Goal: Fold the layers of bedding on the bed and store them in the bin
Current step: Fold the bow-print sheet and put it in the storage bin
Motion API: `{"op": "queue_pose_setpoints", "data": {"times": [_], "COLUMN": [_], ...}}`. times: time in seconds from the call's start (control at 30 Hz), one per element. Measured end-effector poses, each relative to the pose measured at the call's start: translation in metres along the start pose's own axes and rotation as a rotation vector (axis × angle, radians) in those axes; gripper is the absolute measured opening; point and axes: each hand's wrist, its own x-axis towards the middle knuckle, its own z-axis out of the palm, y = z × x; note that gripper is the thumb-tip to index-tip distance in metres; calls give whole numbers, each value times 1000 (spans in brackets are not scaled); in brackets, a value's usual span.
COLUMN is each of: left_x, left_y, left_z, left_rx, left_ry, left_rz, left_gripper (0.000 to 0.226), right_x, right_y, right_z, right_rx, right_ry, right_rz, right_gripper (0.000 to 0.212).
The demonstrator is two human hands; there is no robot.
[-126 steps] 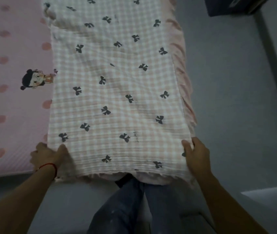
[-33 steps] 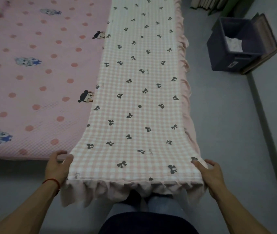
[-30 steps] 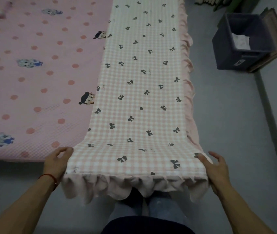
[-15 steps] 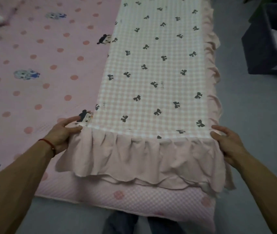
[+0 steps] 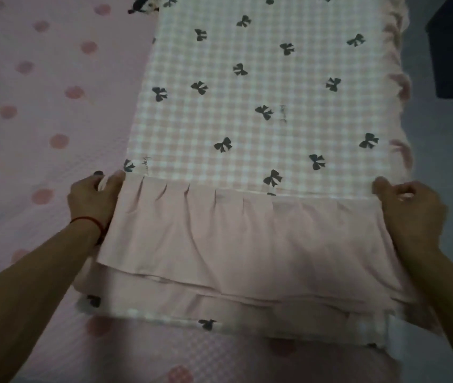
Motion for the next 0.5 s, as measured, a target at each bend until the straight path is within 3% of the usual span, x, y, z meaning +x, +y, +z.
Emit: {"op": "queue_pose_setpoints", "data": {"times": [0.1, 0.17, 0.2, 0.27, 0.3, 0.4, 0.43, 0.5], "left_x": [2, -6, -14, -48, -69, -89, -81, -59], "left_y": [12, 23, 28, 41, 46, 34, 27, 14], "left_z": [-1, -2, -3, -2, 2, 38, 51, 66], "left_rx": [50, 148, 227, 404, 480, 740, 795, 822], "left_ry": [-51, -90, -68, 31, 14, -239, -297, -349], "left_rz": [-49, -140, -102, 193, 372, 649, 661, 651], "left_gripper": [51, 59, 60, 55, 54, 59, 59, 58], "right_x": [6, -1, -11, -46, -70, -101, -92, -65], "right_y": [-9, -16, -19, -30, -36, -25, -14, 10], "right_z": [2, 3, 2, -2, -1, 25, 35, 50], "right_rx": [-69, -233, -331, -493, -540, -742, -799, -757], "right_ry": [67, 36, 63, 160, 119, -252, -318, -350], "right_rz": [31, 84, 51, -180, -348, -778, -793, -638], "right_gripper": [54, 59, 57, 55, 56, 69, 72, 81]}}
